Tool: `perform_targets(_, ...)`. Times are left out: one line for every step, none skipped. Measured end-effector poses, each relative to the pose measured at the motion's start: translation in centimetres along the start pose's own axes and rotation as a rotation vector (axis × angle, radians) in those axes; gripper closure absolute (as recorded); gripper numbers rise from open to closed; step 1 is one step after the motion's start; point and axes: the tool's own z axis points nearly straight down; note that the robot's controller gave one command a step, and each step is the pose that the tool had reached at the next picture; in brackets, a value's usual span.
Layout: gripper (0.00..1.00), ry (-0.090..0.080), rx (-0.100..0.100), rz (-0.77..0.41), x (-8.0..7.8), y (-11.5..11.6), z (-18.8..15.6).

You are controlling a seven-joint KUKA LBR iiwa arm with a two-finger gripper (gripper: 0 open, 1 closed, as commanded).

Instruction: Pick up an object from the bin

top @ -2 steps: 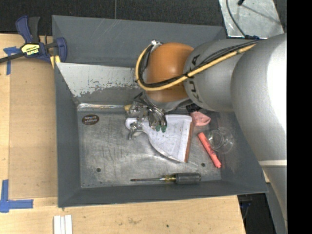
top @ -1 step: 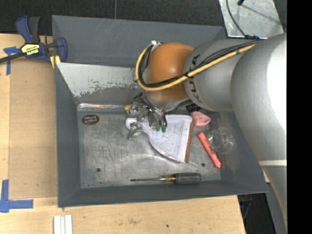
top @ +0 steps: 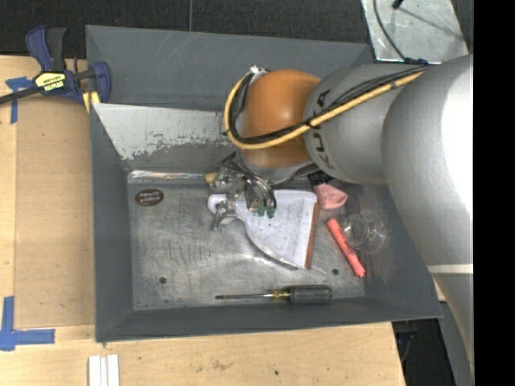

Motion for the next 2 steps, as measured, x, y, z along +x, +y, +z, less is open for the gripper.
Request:
perform_targets(1.0, 0.003, 0.003, 0.0, -0.07, -0.06, -0.35)
perform_targets(1.0, 0.009, 0.004, 0.001, 0.06, -0.11, -0.88)
